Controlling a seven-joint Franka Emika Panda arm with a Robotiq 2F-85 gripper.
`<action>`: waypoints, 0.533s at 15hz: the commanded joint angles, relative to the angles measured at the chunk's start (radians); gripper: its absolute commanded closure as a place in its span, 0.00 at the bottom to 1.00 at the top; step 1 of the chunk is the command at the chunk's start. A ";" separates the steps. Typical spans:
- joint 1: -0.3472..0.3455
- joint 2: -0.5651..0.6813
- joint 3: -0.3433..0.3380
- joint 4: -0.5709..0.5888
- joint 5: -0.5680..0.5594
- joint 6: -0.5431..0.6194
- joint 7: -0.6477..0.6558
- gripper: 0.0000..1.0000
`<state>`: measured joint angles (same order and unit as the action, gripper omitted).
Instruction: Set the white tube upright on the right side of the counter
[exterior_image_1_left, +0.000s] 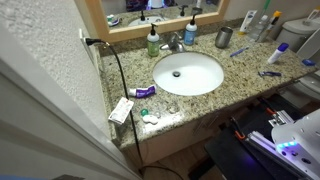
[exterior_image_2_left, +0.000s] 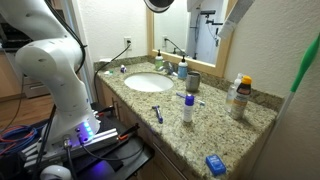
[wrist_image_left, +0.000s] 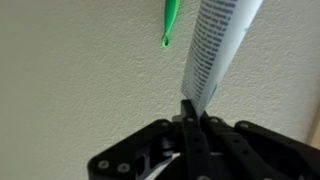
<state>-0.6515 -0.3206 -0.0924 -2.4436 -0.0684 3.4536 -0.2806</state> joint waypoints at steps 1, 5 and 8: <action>0.000 -0.001 -0.001 0.002 0.000 0.000 0.000 0.96; -0.161 -0.002 0.121 0.017 0.088 -0.001 -0.053 0.99; -0.223 -0.038 0.146 0.008 0.119 0.001 -0.043 0.99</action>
<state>-0.7950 -0.3227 0.0070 -2.4349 0.0178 3.4543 -0.3023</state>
